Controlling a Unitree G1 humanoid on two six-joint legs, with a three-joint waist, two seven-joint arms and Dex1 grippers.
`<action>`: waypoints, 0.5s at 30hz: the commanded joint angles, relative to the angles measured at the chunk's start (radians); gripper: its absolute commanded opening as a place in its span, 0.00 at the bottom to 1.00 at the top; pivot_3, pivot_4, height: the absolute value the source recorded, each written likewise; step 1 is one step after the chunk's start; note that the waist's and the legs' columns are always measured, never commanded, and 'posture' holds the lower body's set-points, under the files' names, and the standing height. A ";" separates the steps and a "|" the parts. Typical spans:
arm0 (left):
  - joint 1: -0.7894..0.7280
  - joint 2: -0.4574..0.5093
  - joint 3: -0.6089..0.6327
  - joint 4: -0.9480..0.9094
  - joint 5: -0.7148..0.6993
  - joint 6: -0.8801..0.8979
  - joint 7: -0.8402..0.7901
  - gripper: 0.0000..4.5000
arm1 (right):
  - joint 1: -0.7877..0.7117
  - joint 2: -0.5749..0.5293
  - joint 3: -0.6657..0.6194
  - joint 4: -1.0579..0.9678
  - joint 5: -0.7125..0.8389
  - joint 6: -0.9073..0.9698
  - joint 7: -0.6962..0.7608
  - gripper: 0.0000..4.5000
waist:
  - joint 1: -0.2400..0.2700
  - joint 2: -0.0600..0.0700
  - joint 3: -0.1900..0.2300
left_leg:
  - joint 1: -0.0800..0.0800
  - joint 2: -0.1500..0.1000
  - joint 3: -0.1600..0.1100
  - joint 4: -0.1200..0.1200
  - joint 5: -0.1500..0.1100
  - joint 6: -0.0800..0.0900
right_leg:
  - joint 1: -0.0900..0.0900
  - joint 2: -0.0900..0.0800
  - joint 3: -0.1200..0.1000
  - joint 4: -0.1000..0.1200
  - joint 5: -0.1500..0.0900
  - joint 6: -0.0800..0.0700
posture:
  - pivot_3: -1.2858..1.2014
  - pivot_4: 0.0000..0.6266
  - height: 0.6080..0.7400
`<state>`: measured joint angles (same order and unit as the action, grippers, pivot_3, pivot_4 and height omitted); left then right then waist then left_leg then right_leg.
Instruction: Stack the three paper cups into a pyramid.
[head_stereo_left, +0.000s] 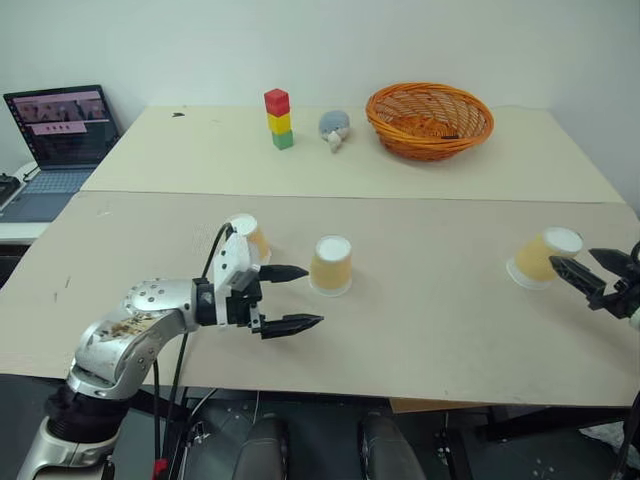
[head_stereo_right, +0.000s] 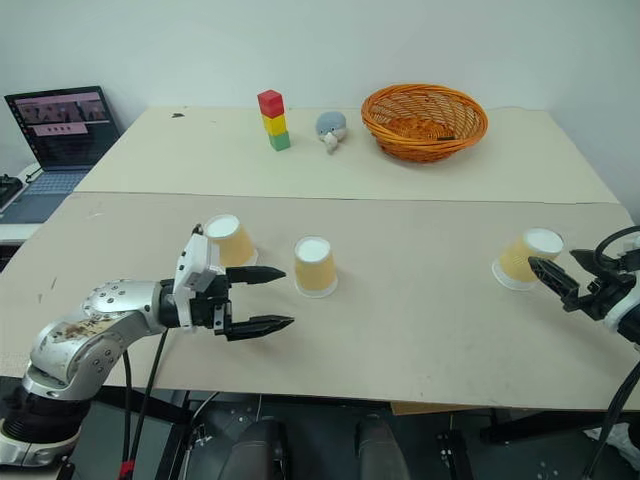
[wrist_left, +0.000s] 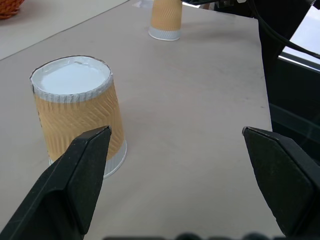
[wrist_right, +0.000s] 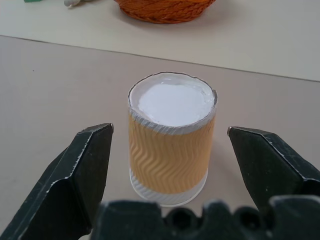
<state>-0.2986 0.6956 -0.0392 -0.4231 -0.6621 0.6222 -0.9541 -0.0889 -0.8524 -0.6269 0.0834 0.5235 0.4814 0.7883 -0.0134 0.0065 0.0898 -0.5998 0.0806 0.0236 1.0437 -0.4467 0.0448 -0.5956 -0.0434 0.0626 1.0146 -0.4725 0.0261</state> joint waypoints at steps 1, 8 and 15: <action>0.006 0.007 0.032 -0.047 -0.023 0.012 0.012 1.00 | -0.035 -0.022 0.000 0.020 -0.007 -0.042 0.012 0.96 | 0.000 0.000 0.000 | 0.000 0.000 0.000 0.000 0.000 0.000 | 0.000 0.000 0.000 0.000 0.000 0.000 | 0.52 0.24 0.23; 0.018 0.007 0.047 -0.067 -0.035 0.030 0.027 1.00 | -0.107 -0.017 0.061 0.089 -0.031 -0.073 0.024 0.96 | -0.003 0.000 0.000 | 0.000 0.000 0.000 0.000 0.000 0.000 | 0.000 0.000 0.000 0.001 0.000 0.000 | 0.52 0.24 0.23; 0.033 0.014 0.069 -0.089 -0.053 0.048 0.049 1.00 | -0.186 -0.018 0.117 0.158 -0.049 -0.091 0.045 0.96 | -0.004 0.000 0.000 | 0.000 0.000 0.000 0.000 0.000 0.000 | 0.000 0.000 0.000 0.001 0.000 0.000 | 0.52 0.24 0.23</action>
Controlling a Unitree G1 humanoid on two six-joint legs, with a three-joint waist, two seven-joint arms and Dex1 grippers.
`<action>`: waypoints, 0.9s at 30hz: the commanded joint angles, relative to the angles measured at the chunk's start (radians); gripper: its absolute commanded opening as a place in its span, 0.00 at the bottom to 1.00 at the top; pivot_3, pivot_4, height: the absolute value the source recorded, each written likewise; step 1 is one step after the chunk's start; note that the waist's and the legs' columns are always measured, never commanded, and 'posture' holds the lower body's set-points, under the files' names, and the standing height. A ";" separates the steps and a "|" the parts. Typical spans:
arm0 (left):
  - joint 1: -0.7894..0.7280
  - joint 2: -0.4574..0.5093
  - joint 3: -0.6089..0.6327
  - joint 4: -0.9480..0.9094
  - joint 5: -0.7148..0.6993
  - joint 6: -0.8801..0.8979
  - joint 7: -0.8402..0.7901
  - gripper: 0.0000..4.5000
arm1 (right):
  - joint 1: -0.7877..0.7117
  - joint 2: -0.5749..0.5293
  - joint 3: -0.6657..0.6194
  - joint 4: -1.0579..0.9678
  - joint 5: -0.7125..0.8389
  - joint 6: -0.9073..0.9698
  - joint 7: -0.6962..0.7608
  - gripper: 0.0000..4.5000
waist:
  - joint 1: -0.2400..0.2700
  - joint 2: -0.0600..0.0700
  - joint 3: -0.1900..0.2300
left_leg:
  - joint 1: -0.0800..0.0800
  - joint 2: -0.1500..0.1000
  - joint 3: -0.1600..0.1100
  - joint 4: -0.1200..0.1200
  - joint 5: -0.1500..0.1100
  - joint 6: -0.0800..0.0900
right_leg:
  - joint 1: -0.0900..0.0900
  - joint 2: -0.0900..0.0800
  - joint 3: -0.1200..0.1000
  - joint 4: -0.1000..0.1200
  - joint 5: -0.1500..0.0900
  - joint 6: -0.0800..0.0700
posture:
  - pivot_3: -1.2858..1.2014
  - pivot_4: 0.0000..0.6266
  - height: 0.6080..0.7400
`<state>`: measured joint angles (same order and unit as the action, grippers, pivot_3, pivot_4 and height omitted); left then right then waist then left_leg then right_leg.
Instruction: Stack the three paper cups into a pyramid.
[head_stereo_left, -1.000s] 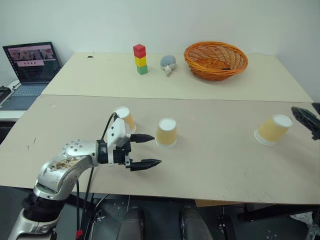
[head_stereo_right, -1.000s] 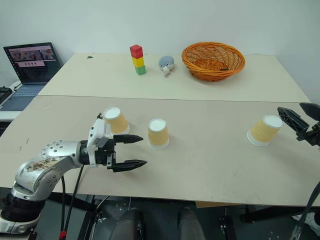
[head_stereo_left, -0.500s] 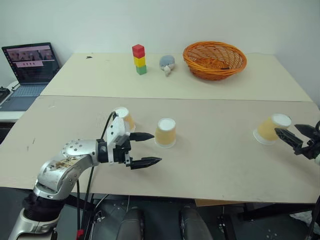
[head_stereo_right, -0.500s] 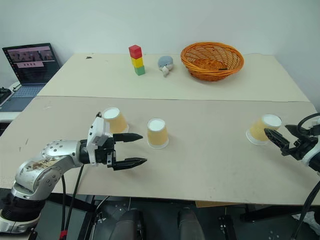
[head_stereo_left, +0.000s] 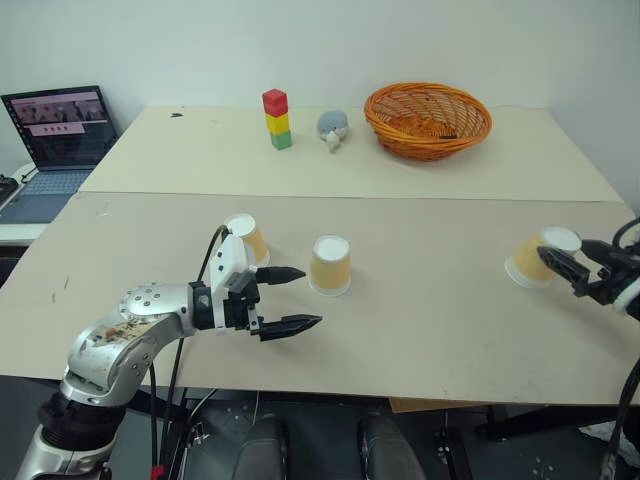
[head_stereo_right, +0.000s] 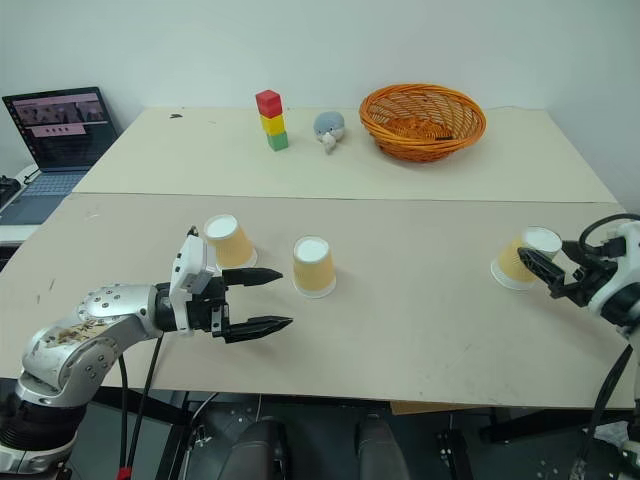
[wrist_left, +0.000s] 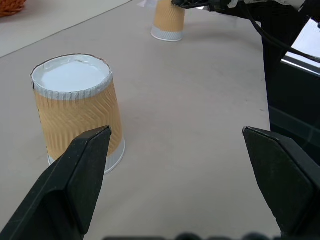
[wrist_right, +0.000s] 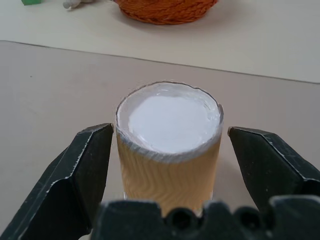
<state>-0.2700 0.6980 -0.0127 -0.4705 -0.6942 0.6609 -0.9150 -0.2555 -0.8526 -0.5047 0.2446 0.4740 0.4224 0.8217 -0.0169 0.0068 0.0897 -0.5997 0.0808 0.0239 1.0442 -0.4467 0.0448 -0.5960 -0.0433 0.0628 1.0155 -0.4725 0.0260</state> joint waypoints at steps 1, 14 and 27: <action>0.008 0.015 0.049 -0.045 -0.028 0.012 0.013 1.00 | -0.025 -0.016 -0.005 0.001 0.000 -0.037 0.012 0.96 | 0.000 0.000 0.000 | 0.000 0.000 0.000 0.000 0.000 0.000 | 0.000 0.000 0.000 0.000 0.000 0.000 | 0.52 0.24 0.23; 0.121 0.106 0.187 -0.110 -0.120 0.064 0.015 1.00 | -0.178 -0.002 0.083 -0.094 0.051 0.007 0.044 0.62 | -0.011 0.001 0.000 | 0.000 0.001 0.000 0.000 0.000 0.000 | -0.001 0.000 0.001 0.001 0.000 0.000 | 0.52 0.24 0.23; 0.157 0.105 0.219 -0.143 -0.140 0.062 0.063 1.00 | -0.346 0.058 0.414 -0.156 0.074 0.104 0.305 0.62 | -0.011 0.001 0.001 | -0.001 0.000 -0.001 0.000 0.000 0.000 | 0.000 -0.002 -0.001 -0.001 0.000 0.000 | 0.52 0.24 0.23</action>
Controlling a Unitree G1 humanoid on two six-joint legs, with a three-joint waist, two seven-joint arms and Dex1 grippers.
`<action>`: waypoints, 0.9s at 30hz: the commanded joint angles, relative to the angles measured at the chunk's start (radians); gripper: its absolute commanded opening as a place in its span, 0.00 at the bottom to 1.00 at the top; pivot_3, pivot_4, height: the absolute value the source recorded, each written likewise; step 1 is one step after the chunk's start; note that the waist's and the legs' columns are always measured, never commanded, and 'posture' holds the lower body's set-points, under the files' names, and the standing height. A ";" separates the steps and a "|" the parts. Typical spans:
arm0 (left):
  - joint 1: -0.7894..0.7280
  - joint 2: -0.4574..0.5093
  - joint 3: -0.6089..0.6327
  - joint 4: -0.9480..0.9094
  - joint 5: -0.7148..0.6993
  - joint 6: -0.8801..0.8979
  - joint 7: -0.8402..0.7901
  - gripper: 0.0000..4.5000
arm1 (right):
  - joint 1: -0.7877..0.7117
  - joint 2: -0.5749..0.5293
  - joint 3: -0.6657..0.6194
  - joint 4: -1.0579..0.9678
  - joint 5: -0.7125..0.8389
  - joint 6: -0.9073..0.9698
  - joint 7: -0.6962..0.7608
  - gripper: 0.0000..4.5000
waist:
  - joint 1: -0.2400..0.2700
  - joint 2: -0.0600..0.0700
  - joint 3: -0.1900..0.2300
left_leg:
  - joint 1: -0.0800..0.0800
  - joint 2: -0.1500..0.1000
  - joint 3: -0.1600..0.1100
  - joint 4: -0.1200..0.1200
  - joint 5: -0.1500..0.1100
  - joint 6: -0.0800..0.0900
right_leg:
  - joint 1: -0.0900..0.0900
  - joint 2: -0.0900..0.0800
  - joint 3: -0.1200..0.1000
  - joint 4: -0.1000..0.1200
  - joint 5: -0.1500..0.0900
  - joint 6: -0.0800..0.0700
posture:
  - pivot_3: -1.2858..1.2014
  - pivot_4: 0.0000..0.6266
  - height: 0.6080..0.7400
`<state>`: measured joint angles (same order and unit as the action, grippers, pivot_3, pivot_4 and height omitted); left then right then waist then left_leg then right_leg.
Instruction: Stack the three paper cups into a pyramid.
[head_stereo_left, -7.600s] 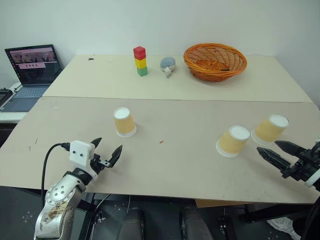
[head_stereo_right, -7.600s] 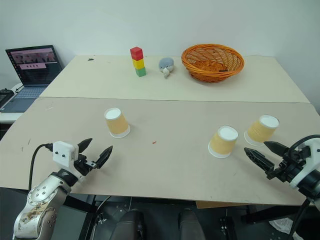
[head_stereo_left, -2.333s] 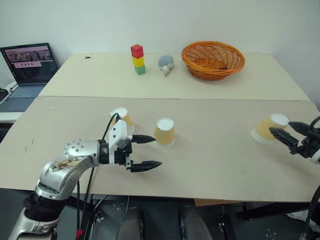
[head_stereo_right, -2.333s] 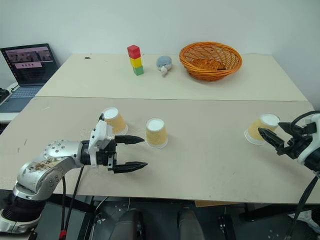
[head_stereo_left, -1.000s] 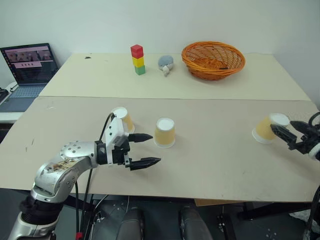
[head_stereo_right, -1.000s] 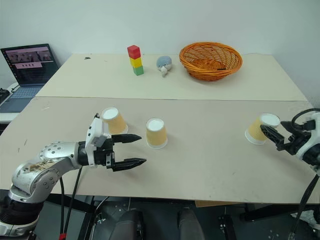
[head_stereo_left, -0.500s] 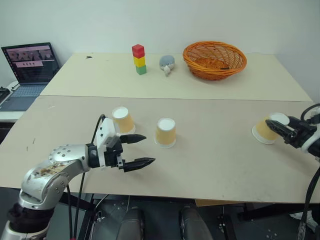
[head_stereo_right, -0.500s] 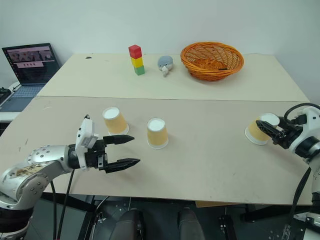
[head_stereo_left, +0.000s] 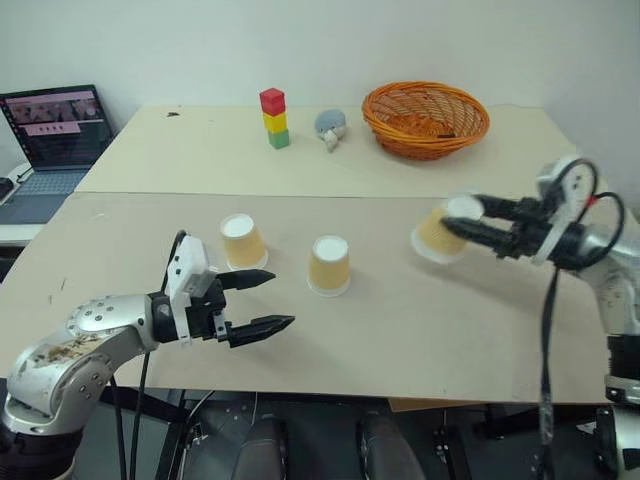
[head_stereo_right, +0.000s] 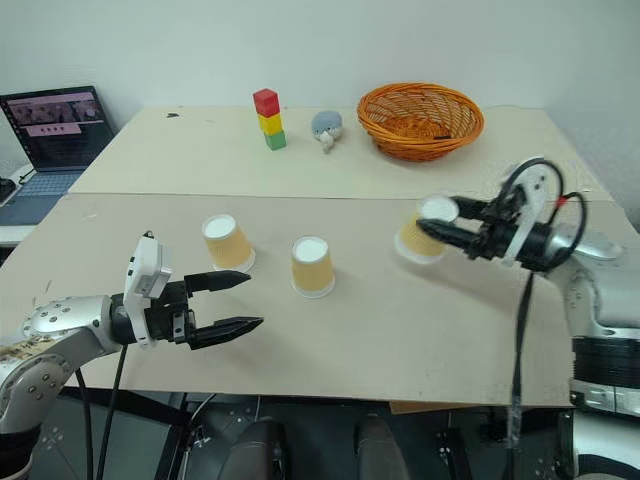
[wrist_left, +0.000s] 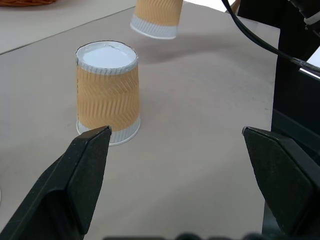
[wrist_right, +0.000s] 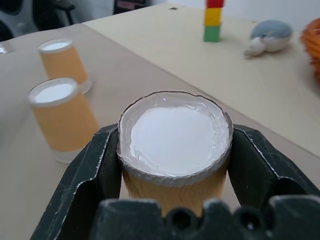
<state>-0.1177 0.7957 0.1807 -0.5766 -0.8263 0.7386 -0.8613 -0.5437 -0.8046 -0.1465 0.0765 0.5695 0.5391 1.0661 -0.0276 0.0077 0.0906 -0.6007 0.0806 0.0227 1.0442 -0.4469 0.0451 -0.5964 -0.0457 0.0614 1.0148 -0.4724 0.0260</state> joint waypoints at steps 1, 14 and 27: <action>0.009 0.008 0.028 -0.040 -0.008 -0.016 0.012 1.00 | -0.069 0.017 0.079 0.021 -0.031 -0.023 0.080 0.62 | -0.002 0.000 0.000 | 0.000 0.000 0.000 0.000 0.000 0.000 | 0.000 0.000 0.000 0.000 0.000 0.000 | 0.52 0.24 0.23; 0.068 -0.021 0.085 -0.101 -0.020 -0.032 0.094 1.00 | -0.172 0.130 0.240 0.065 -0.104 -0.054 0.212 0.62 | -0.014 0.000 0.000 | 0.001 0.000 -0.001 0.000 0.000 0.000 | 0.000 0.001 0.000 0.001 0.000 0.000 | 0.52 0.24 0.23; 0.062 -0.041 0.052 -0.120 0.008 -0.059 0.121 1.00 | -0.217 0.194 0.246 0.183 -0.180 -0.131 0.216 0.83 | -0.016 0.000 0.000 | 0.001 0.000 -0.001 0.000 0.000 0.000 | 0.000 0.001 -0.001 0.001 0.000 0.000 | 0.52 0.24 0.23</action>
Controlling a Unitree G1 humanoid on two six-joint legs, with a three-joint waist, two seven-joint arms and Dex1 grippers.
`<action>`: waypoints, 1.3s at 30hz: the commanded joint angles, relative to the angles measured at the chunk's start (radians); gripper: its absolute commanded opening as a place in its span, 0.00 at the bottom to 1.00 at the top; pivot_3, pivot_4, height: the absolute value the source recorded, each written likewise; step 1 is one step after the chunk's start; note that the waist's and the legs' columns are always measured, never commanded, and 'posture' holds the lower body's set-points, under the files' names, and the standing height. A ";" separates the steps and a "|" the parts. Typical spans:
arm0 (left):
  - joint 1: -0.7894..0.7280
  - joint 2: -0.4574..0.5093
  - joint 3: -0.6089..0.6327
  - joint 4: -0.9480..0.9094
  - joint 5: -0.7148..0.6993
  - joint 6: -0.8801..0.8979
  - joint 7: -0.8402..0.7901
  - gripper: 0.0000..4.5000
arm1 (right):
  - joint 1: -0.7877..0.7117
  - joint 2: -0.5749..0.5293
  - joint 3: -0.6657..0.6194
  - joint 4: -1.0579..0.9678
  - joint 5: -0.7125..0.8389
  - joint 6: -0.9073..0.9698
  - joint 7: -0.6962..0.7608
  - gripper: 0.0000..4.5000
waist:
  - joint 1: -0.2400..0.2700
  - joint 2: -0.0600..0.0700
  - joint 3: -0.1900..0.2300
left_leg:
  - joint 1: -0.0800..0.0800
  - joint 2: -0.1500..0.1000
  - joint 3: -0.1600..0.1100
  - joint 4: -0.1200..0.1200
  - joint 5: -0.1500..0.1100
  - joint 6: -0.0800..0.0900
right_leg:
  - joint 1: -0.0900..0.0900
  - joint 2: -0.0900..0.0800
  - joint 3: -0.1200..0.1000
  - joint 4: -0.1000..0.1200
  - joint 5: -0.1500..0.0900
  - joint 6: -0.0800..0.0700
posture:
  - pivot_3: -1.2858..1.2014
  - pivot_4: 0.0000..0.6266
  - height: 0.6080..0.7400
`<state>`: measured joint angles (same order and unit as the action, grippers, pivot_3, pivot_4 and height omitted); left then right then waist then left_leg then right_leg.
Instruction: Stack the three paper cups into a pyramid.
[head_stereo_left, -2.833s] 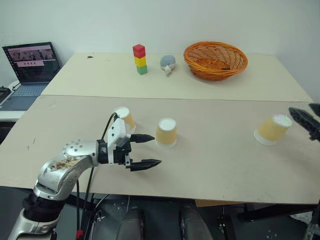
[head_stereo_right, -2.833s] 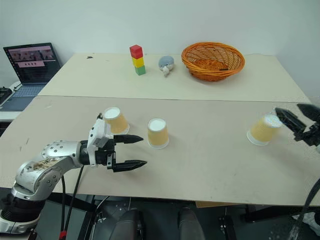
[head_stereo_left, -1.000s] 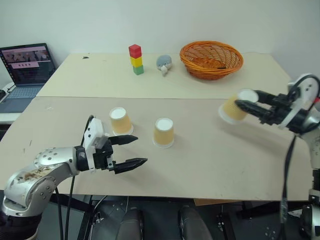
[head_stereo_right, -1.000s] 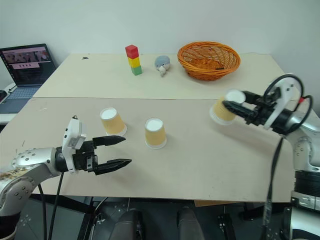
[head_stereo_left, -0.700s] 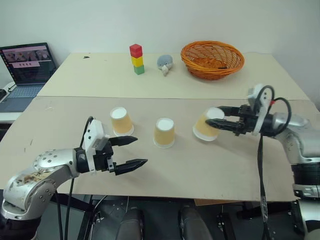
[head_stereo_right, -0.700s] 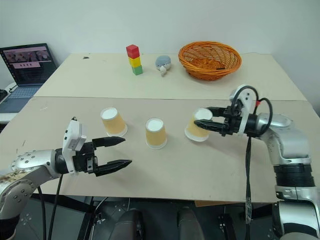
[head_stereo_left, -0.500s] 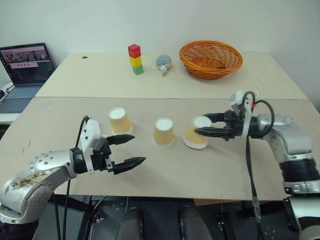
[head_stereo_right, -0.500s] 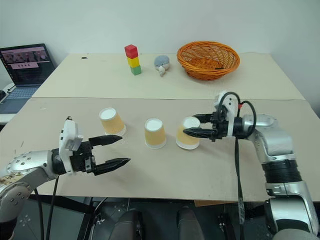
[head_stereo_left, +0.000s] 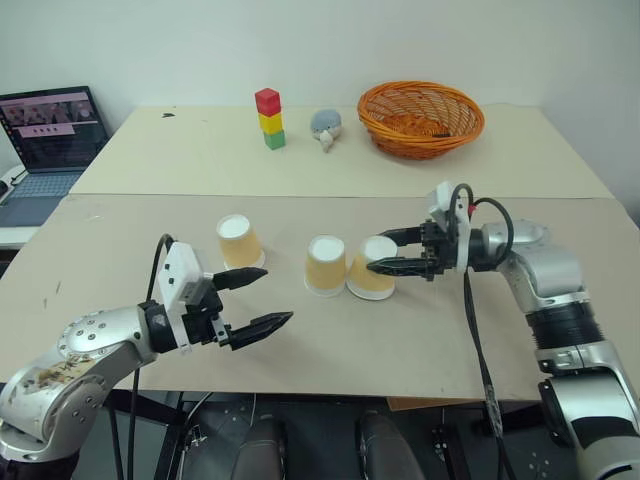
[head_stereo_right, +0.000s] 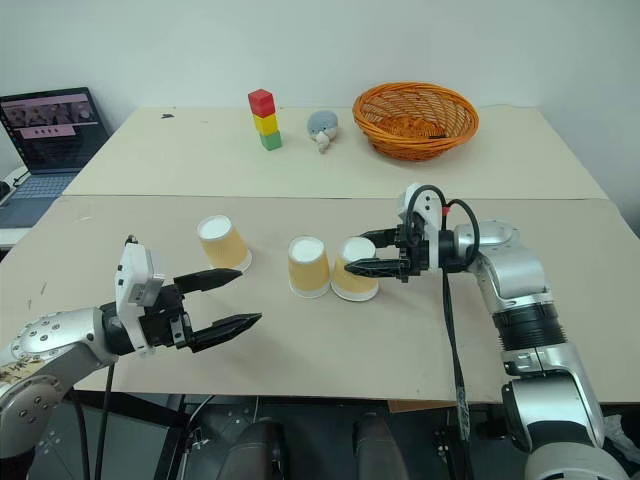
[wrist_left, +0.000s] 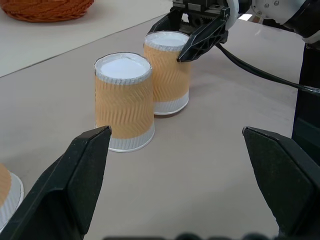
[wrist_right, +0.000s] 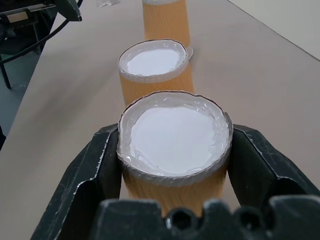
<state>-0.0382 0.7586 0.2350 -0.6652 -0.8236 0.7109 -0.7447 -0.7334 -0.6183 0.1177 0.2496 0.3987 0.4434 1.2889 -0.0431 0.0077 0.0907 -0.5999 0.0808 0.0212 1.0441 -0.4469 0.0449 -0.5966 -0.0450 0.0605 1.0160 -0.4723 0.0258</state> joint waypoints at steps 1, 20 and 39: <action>-0.023 -0.005 -0.006 -0.028 0.006 -0.035 0.005 1.00 | -0.026 0.009 -0.021 0.013 -0.009 -0.036 -0.004 0.86 | 0.000 0.000 0.000 | 0.000 0.000 0.000 0.000 0.000 0.000 | 0.000 0.000 0.000 0.000 0.000 0.000 | 0.52 0.24 0.23; -0.082 -0.029 0.014 0.028 -0.097 0.007 0.046 1.00 | 0.072 -0.221 -0.339 -0.166 0.172 0.122 -0.039 0.98 | 0.000 0.000 0.000 | 0.000 0.000 -0.001 0.000 0.000 0.000 | 0.000 0.000 -0.001 0.000 0.000 0.000 | 0.52 0.24 0.23; -0.090 -0.170 0.094 0.177 0.088 -0.066 0.420 1.00 | 0.161 -0.199 -0.325 -0.428 0.292 0.187 -0.099 0.98 | 0.009 -0.001 0.000 | 0.000 0.000 -0.003 0.000 0.000 0.000 | 0.001 -0.001 -0.001 -0.001 0.000 0.000 | 0.52 0.24 0.23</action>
<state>-0.0928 0.5985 0.3401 -0.5114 -0.7987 0.6926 -0.3642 -0.5433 -0.8131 -0.1970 -0.1475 0.6572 0.6245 1.1948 -0.0337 0.0071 0.0912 -0.6002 0.0802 0.0187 1.0440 -0.4467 0.0446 -0.5953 -0.0458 0.0597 1.0153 -0.4723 0.0258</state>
